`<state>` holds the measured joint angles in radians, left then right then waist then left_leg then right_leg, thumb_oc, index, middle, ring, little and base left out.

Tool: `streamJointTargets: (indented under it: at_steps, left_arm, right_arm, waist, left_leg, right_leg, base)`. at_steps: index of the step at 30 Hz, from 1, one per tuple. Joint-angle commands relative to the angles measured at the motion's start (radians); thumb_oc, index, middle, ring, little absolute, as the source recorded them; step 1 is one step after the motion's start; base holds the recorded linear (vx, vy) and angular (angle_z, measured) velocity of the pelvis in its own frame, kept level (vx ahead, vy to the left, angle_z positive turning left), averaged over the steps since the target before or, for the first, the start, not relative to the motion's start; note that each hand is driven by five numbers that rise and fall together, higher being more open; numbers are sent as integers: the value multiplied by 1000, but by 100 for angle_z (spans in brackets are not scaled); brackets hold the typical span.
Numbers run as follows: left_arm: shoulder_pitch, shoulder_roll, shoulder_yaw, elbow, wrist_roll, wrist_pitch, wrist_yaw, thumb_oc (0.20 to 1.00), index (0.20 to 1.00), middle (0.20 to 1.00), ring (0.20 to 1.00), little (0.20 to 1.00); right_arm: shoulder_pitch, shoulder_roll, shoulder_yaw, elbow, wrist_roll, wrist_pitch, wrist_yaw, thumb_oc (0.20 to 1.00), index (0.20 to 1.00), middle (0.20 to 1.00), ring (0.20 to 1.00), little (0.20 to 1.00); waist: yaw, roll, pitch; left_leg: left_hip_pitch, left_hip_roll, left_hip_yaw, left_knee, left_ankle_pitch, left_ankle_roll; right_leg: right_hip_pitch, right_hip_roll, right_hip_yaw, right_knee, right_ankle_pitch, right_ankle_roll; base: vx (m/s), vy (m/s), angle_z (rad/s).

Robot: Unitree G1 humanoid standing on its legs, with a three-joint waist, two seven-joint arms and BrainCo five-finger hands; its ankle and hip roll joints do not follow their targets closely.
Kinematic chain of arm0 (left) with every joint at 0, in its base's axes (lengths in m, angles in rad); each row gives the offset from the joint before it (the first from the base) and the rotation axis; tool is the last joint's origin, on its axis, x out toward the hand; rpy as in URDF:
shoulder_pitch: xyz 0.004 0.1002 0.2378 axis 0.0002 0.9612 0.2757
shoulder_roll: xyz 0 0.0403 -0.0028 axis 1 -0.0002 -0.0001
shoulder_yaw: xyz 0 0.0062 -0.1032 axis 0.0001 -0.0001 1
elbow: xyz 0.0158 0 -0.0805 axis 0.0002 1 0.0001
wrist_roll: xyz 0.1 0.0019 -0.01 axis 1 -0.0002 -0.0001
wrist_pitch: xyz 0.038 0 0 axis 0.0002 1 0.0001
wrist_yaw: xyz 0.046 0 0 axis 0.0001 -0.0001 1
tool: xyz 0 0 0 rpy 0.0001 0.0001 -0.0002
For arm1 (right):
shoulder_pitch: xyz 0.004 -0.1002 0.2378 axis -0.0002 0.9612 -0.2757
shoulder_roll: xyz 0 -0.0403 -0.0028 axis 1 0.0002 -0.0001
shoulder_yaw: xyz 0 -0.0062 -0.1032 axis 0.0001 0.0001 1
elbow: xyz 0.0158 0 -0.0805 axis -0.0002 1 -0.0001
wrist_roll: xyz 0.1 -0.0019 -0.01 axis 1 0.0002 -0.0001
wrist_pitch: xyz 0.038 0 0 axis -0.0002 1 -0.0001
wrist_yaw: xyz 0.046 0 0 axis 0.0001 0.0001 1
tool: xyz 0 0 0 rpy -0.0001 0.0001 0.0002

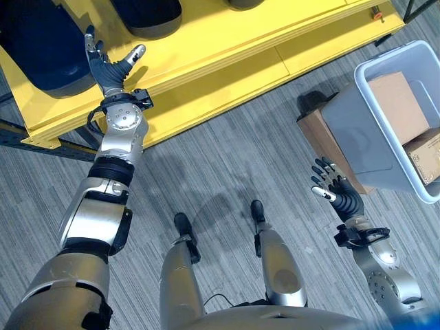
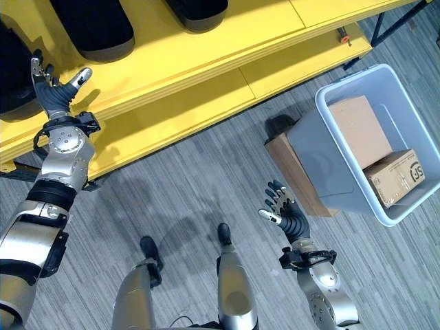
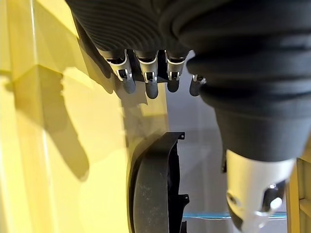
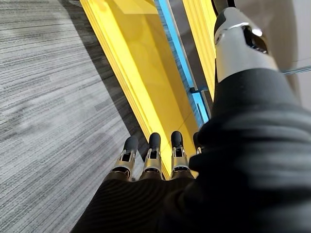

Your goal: Move parts from the plastic box to the shelf.

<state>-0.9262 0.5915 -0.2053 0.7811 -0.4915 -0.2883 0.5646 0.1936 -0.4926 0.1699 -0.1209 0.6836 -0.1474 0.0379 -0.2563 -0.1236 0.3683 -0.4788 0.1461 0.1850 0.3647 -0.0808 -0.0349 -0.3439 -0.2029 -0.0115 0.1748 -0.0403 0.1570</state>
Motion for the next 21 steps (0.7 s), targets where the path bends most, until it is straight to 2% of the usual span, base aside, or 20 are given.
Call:
streamJointTargets:
  at_steps: [1, 10, 11, 12, 13, 16, 17, 21]
  left_arm:
    - [-16, 25, 67, 40, -2, -36, 10, 1000, 1000, 1000, 1000, 1000]
    - [-1, 45, 87, 44, -6, -37, 13, 1000, 1000, 1000, 1000, 1000]
    - [-2, 48, 86, 44, -7, -41, 12, 1000, 1000, 1000, 1000, 1000]
    - [-1, 50, 84, 38, -5, -41, 12, 1000, 1000, 1000, 1000, 1000]
    - [0, 53, 83, 30, -1, -43, 14, 1000, 1000, 1000, 1000, 1000]
    - [-4, 52, 78, -44, -26, -79, 11, 1000, 1000, 1000, 1000, 1000]
    - [-8, 63, 72, -69, -7, -79, 16, 1000, 1000, 1000, 1000, 1000]
    - [-15, 89, 59, -154, 23, -103, 22, 1000, 1000, 1000, 1000, 1000]
  right_arm:
    - [21, -60, -40, -45, 21, -43, 16, 1000, 1000, 1000, 1000, 1000]
    - [21, -70, -41, -47, 21, -42, 18, 1000, 1000, 1000, 1000, 1000]
    - [20, -71, -42, -47, 21, -43, 18, 1000, 1000, 1000, 1000, 1000]
    - [21, -71, -42, -46, 22, -44, 18, 1000, 1000, 1000, 1000, 1000]
    - [22, -71, -43, -46, 21, -43, 19, 1000, 1000, 1000, 1000, 1000]
    - [18, -67, -46, -39, 17, -45, 14, 1000, 1000, 1000, 1000, 1000]
    - [17, -67, -50, -38, 15, -46, 13, 1000, 1000, 1000, 1000, 1000]
    - [17, -69, -65, -36, 15, -52, 15, 1000, 1000, 1000, 1000, 1000]
  waist:
    - [17, 6, -32]
    - [24, 8, -33]
    - [24, 5, -29]
    - [26, 8, -32]
    - [26, 8, -31]
    - [28, 10, -31]
    - [27, 8, -30]
    - [29, 11, -32]
  left_leg:
    - [-5, 45, -111, 28, 1, -76]
    - [-7, 43, -115, 31, 3, -75]
    - [-20, 41, -112, 27, 30, -69]
    - [-8, 44, -116, 31, 3, -75]
    - [-9, 44, -116, 32, 3, -75]
    - [-11, 43, -119, 31, 4, -75]
    - [-24, 40, -116, 27, 32, -68]
    - [-24, 39, -116, 27, 31, -68]
  right_leg:
    - [-28, -25, -1, 54, 16, 18]
    - [-27, -26, -3, 60, 12, 18]
    - [-39, -29, -2, 57, 34, 14]
    - [-27, -27, -3, 61, 13, 17]
    - [-28, -27, -4, 62, 12, 17]
    - [-29, -28, -6, 63, 11, 17]
    - [-42, -30, -6, 60, 33, 14]
    - [-42, -32, -7, 60, 33, 14]
  base:
    - [0, 0, 0]
    - [-10, 1, 0]
    - [-4, 10, 3]
    - [-3, 7, 3]
    - [83, 2, 1]
    - [-28, 1, 0]
    - [-80, 4, 1]
    - [-20, 0, 1]
